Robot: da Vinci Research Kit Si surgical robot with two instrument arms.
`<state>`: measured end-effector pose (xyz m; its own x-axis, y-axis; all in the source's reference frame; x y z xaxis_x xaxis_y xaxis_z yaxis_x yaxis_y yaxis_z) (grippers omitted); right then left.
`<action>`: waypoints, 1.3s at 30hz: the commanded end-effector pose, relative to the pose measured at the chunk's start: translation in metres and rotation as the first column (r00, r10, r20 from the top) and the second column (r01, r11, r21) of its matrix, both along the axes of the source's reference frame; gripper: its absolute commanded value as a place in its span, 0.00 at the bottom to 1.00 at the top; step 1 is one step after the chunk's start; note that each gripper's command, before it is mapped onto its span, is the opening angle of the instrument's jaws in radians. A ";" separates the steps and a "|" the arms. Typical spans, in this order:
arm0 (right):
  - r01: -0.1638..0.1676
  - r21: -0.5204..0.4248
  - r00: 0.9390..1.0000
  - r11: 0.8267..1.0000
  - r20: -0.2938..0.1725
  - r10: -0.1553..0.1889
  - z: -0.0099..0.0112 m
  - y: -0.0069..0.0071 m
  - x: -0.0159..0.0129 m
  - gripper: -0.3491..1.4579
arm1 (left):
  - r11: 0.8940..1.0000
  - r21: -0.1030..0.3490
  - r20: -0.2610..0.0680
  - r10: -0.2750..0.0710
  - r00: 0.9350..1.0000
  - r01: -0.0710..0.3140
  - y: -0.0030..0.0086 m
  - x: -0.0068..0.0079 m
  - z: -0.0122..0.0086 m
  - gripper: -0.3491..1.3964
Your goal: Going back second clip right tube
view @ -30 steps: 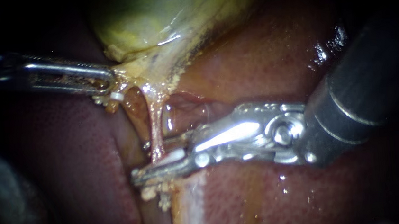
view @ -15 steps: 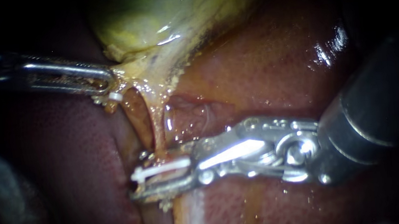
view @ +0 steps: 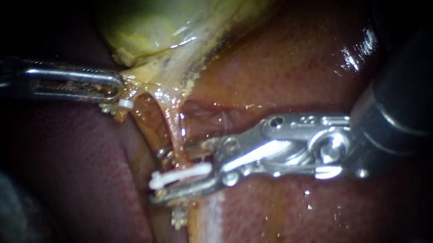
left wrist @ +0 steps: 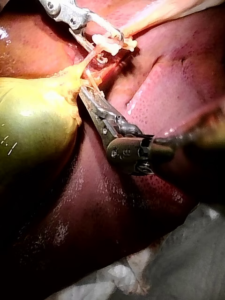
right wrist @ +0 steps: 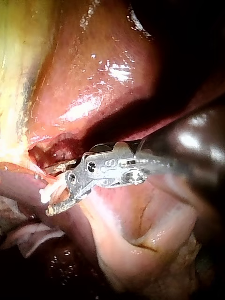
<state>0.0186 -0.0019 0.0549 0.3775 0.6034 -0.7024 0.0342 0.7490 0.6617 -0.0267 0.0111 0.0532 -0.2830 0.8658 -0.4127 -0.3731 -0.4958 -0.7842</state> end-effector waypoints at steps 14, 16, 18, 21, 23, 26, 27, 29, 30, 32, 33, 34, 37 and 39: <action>-0.009 -0.143 0.999 0.990 -0.032 0.004 -0.0032 0.0024 -0.0079 0.47 | 1.000 0.000 0.000 0.000 1.000 0.000 0.0000 0.0001 -0.0001 0.00; -0.005 -0.152 0.999 0.988 -0.033 0.000 -0.0038 0.0027 -0.0089 0.47 | 1.000 0.000 0.000 0.001 1.000 -0.001 0.0000 0.0002 -0.0001 0.00; 0.000 -0.157 1.000 0.988 -0.031 -0.005 -0.0042 0.0028 -0.0097 0.47 | 1.000 0.001 0.001 0.001 1.000 -0.001 0.0000 0.0003 -0.0002 0.00; 0.007 -0.166 1.000 0.986 -0.022 -0.011 -0.0044 0.0028 -0.0107 0.47 | 1.000 0.001 0.001 0.002 1.000 -0.002 0.0000 0.0003 -0.0002 0.00; 0.011 -0.175 1.000 0.984 -0.015 -0.014 -0.0045 0.0028 -0.0114 0.47 | 1.000 0.001 0.001 0.002 1.000 -0.002 0.0000 0.0004 -0.0002 0.00; 0.009 -0.188 1.000 0.982 -0.013 -0.012 -0.0047 0.0030 -0.0123 0.47 | 1.000 0.001 0.001 0.002 1.000 -0.002 0.0000 0.0004 -0.0002 0.00; 0.006 -0.188 1.000 0.982 -0.012 -0.008 -0.0048 0.0032 -0.0126 0.47 | 1.000 0.001 0.001 0.002 1.000 -0.002 0.0000 0.0004 -0.0002 0.00; -0.001 -0.192 1.000 0.981 -0.010 -0.001 -0.0050 0.0035 -0.0131 0.47 | 1.000 0.001 0.001 0.002 1.000 -0.002 0.0000 0.0003 -0.0002 0.00; -0.003 -0.196 1.000 0.981 -0.010 0.001 -0.0051 0.0036 -0.0133 0.47 | 1.000 0.001 0.001 0.001 1.000 -0.001 0.0000 0.0003 -0.0002 0.00; -0.006 -0.200 1.000 0.980 -0.008 0.005 -0.0052 0.0038 -0.0137 0.47 | 1.000 0.001 0.001 0.001 1.000 -0.001 0.0001 0.0002 -0.0002 0.00; -0.007 -0.200 1.000 0.980 -0.008 0.005 -0.0052 0.0039 -0.0139 0.47 | 1.000 0.001 0.001 0.001 1.000 -0.001 0.0001 0.0001 -0.0001 0.00; -0.006 -0.200 1.000 0.980 -0.009 0.005 -0.0052 0.0039 -0.0140 0.47 | 1.000 0.001 0.000 0.000 1.000 0.000 0.0001 0.0000 -0.0001 0.00; -0.006 -0.200 1.000 0.980 -0.009 0.004 -0.0052 0.0038 -0.0143 0.47 | 1.000 0.000 -0.002 -0.002 1.000 0.002 0.0000 -0.0004 0.0001 0.00; -0.005 -0.200 1.000 0.980 -0.010 0.003 -0.0052 0.0038 -0.0144 0.47 | 1.000 -0.002 -0.003 -0.005 1.000 0.005 0.0001 -0.0009 0.0004 0.00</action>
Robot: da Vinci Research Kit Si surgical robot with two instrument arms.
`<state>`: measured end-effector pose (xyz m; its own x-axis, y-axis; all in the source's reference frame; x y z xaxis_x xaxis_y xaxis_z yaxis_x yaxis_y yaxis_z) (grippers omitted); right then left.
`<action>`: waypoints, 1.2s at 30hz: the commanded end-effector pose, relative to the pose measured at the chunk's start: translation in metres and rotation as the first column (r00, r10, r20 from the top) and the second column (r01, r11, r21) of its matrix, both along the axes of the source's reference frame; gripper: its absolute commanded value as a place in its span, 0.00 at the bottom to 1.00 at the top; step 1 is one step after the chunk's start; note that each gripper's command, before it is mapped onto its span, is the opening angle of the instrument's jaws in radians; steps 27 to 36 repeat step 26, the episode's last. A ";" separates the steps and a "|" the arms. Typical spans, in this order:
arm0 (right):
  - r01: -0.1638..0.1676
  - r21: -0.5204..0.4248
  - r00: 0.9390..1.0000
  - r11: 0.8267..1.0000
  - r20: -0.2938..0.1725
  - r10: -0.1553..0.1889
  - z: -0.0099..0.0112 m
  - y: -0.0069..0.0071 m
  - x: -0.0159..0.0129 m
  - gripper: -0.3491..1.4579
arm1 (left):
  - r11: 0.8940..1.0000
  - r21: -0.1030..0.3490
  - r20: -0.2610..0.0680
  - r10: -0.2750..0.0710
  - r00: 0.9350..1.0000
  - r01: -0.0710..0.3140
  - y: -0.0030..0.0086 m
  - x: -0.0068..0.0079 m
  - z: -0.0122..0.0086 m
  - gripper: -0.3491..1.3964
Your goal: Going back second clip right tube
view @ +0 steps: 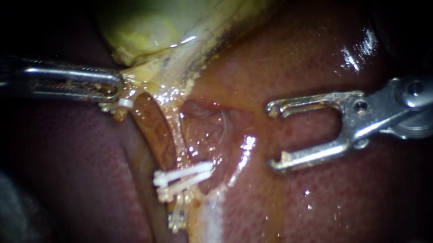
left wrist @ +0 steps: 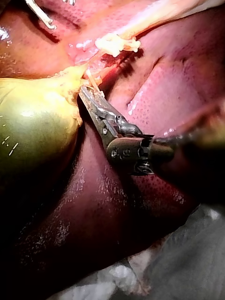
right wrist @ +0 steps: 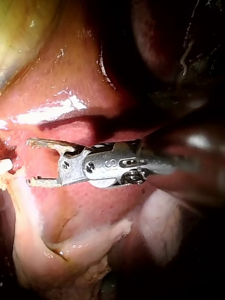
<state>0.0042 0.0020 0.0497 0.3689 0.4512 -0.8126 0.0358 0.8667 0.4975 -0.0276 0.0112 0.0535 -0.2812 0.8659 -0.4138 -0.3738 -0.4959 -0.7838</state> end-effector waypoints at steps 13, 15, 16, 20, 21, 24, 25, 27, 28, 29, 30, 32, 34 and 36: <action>0.001 0.000 1.000 1.000 -0.001 -0.001 0.0001 -0.0002 -0.0001 0.47 | 1.000 0.000 -0.001 0.013 1.000 -0.013 -0.0007 -0.0039 0.0032 0.00; 0.001 -0.001 1.000 1.000 -0.001 -0.001 0.0001 -0.0003 -0.0001 0.47 | 1.000 0.001 -0.001 0.018 1.000 -0.018 -0.0009 -0.0043 0.0035 0.00; 0.001 -0.001 1.000 1.000 -0.001 -0.001 0.0001 -0.0003 -0.0001 0.47 | 1.000 0.001 0.000 0.020 1.000 -0.020 -0.0010 -0.0045 0.0036 0.00; -0.002 -0.002 1.000 1.000 0.000 0.002 0.0001 -0.0003 -0.0002 0.47 | 1.000 0.000 0.000 0.020 1.000 -0.020 -0.0010 -0.0046 0.0038 0.00; -0.002 -0.002 1.000 1.000 0.000 0.002 0.0001 -0.0003 -0.0001 0.47 | 1.000 0.000 0.000 0.020 1.000 -0.020 -0.0010 -0.0046 0.0038 0.00; -0.002 -0.002 1.000 1.000 0.000 0.002 0.0001 -0.0003 -0.0002 0.47 | 1.000 0.000 0.000 0.021 1.000 -0.021 -0.0010 -0.0046 0.0039 0.00; -0.002 -0.002 1.000 1.000 0.000 0.002 0.0001 -0.0003 -0.0002 0.47 | 1.000 0.000 0.000 0.021 1.000 -0.021 -0.0009 -0.0046 0.0039 0.00; -0.002 -0.002 1.000 1.000 0.000 0.002 0.0001 -0.0003 -0.0001 0.47 | 1.000 0.000 0.000 0.021 1.000 -0.021 -0.0009 -0.0046 0.0039 0.00; -0.002 -0.002 1.000 1.000 0.000 0.002 0.0001 -0.0003 -0.0001 0.47 | 1.000 0.000 0.000 0.021 1.000 -0.021 -0.0009 -0.0046 0.0039 0.00; -0.002 -0.002 1.000 1.000 0.000 0.002 0.0001 -0.0003 -0.0001 0.47 | 1.000 0.000 0.000 0.021 1.000 -0.021 -0.0009 -0.0046 0.0039 0.00; -0.002 -0.002 1.000 1.000 0.000 0.002 0.0001 -0.0003 -0.0001 0.47 | 1.000 0.000 0.000 0.021 1.000 -0.021 -0.0009 -0.0046 0.0039 0.00; -0.002 -0.002 1.000 1.000 0.000 0.002 0.0001 -0.0003 -0.0001 0.47 | 1.000 0.000 0.000 0.021 1.000 -0.021 -0.0009 -0.0046 0.0039 0.00; -0.002 -0.002 1.000 1.000 0.000 0.002 0.0001 -0.0003 -0.0001 0.47 | 1.000 0.000 0.000 0.021 1.000 -0.021 -0.0009 -0.0046 0.0039 0.00; -0.002 -0.002 1.000 1.000 0.000 0.002 0.0001 -0.0003 -0.0001 0.47 | 1.000 0.000 0.000 0.021 1.000 -0.021 -0.0009 -0.0046 0.0039 0.00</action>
